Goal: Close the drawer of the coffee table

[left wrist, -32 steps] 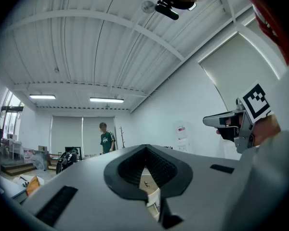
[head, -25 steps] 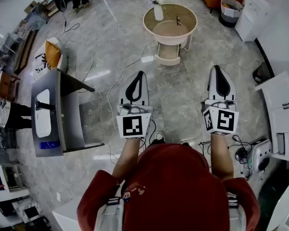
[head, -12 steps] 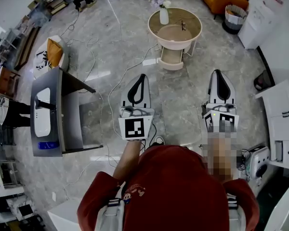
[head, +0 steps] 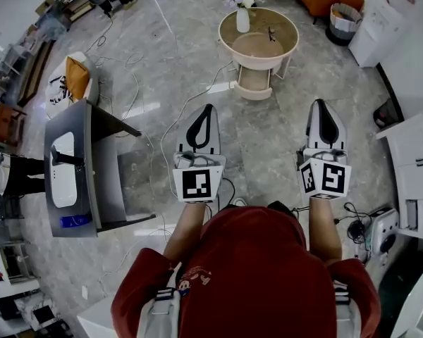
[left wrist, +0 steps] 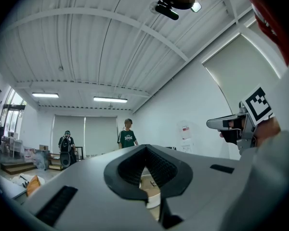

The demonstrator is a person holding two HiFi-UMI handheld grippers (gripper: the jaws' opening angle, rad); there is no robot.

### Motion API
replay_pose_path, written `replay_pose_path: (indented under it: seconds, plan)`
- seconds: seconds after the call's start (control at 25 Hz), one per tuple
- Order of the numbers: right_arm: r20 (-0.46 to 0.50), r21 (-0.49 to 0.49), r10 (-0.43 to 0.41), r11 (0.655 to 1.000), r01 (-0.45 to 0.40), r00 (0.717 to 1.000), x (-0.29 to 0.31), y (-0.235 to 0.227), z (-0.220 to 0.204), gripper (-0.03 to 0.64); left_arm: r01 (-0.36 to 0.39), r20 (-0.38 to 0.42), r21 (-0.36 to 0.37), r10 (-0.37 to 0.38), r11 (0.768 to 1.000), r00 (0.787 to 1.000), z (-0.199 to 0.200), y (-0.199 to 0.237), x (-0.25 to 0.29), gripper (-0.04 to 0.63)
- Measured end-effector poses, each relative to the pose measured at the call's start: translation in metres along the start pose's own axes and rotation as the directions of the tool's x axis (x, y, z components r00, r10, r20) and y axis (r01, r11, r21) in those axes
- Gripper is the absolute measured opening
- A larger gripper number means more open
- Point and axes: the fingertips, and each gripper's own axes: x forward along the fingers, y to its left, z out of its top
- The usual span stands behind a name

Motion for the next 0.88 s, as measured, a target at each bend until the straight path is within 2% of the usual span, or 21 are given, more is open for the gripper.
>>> replay_pose_path:
  seconds: [0.16, 0.32, 0.48, 0.6, 0.76, 0.88]
  plan:
    - [-0.026, -0.027, -0.008, 1.000, 0.008, 1.000, 0.003, 0.008, -0.005, 0.026, 0.003, 0.001, -0.012, -0.003, 1.000, 1.000, -0.007, 0.016, 0.009, 0.013]
    - [-0.038, -0.028, -0.028, 0.999, 0.027, 0.999, 0.009, -0.003, -0.012, 0.026, 0.018, 0.001, 0.000, -0.018, 1.000, 1.000, -0.013, 0.014, 0.025, 0.014]
    - [-0.058, -0.040, 0.000, 0.999, -0.002, 0.998, 0.033, -0.016, -0.032, 0.026, 0.026, -0.015, -0.007, -0.026, 1.000, 1.000, -0.024, 0.007, 0.054, 0.014]
    - [-0.059, -0.084, -0.001, 0.996, -0.004, 0.998, 0.060, -0.028, -0.044, 0.026, 0.027, -0.024, -0.001, -0.027, 1.000, 0.999, -0.030, 0.004, 0.084, 0.013]
    - [-0.045, -0.197, -0.012, 0.980, 0.003, 0.999, 0.105, -0.051, -0.054, 0.026, 0.035, -0.036, 0.010, -0.034, 0.999, 0.999, -0.035, -0.004, 0.141, 0.013]
    - [-0.061, -0.163, 0.008, 0.986, -0.018, 0.998, 0.142, -0.074, -0.064, 0.026, 0.030, -0.042, 0.002, -0.030, 1.000, 0.999, -0.035, -0.013, 0.186, 0.014]
